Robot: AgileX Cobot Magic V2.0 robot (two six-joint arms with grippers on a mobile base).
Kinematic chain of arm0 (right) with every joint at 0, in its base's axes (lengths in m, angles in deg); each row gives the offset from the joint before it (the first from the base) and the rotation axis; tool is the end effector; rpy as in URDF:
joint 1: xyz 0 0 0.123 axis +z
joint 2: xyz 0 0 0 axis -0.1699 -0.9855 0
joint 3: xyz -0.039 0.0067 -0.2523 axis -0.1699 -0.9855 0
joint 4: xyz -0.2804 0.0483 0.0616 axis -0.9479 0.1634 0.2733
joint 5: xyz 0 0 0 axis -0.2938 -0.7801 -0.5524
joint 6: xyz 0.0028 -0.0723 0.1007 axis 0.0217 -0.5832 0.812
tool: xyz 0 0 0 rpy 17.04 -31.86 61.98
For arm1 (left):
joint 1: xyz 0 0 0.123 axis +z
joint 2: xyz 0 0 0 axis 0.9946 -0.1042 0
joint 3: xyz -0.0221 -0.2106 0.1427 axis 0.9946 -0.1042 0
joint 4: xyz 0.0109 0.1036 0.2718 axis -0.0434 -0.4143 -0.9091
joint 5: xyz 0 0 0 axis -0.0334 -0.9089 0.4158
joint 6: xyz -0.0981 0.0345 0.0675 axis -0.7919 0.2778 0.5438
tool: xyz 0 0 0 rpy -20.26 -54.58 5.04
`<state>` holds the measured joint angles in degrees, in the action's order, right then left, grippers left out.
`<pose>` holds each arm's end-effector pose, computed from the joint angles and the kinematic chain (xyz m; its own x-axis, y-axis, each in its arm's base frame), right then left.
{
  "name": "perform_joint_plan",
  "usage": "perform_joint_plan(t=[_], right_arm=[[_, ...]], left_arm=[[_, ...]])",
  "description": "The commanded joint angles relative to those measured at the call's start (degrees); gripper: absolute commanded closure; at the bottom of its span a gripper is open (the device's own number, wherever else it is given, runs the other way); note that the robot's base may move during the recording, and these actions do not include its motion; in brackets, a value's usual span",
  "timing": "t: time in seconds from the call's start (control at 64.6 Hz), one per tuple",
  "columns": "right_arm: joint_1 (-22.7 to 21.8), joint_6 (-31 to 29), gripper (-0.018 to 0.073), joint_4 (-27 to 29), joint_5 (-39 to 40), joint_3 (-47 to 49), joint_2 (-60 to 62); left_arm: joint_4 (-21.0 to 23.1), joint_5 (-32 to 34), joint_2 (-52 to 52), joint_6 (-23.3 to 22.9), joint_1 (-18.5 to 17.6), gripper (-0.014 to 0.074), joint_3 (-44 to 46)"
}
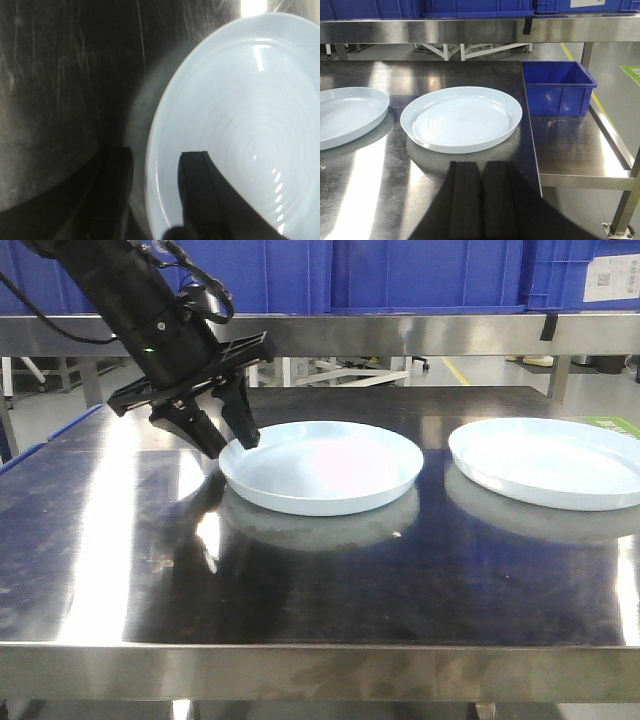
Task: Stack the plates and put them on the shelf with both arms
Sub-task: 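Raise the left gripper away from the plate and withdraw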
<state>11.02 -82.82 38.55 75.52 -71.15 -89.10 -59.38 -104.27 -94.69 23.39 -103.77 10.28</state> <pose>0.1593 0.0045 0.1870 -0.0803 0.0717 -0.9942 -0.0248 0.9970 0.0739 0.4458 -0.2056 0.1396 -0.9240 0.1433 -0.3544 0.2847 0.8768 -0.3876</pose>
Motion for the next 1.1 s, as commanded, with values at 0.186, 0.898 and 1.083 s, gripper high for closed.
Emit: perform_joint_plan(t=[0.186,0.898,1.083], right_arm=[[-0.17,-0.12,0.0503,-0.28,4.79,0.07,0.98],[-0.17,-0.12,0.0503,-0.28,4.79,0.07,0.98],[-0.17,-0.12,0.0503,-0.28,4.79,0.07,0.98]], left_arm=[[0.58,-1.79,8.24,-0.29,-0.46,0.0249,1.73],[-19.52,31.04,38.96,-0.29,-0.46,0.0511,-33.81],[-22.89,38.91,49.57,-0.29,0.03,0.0511,-46.27]])
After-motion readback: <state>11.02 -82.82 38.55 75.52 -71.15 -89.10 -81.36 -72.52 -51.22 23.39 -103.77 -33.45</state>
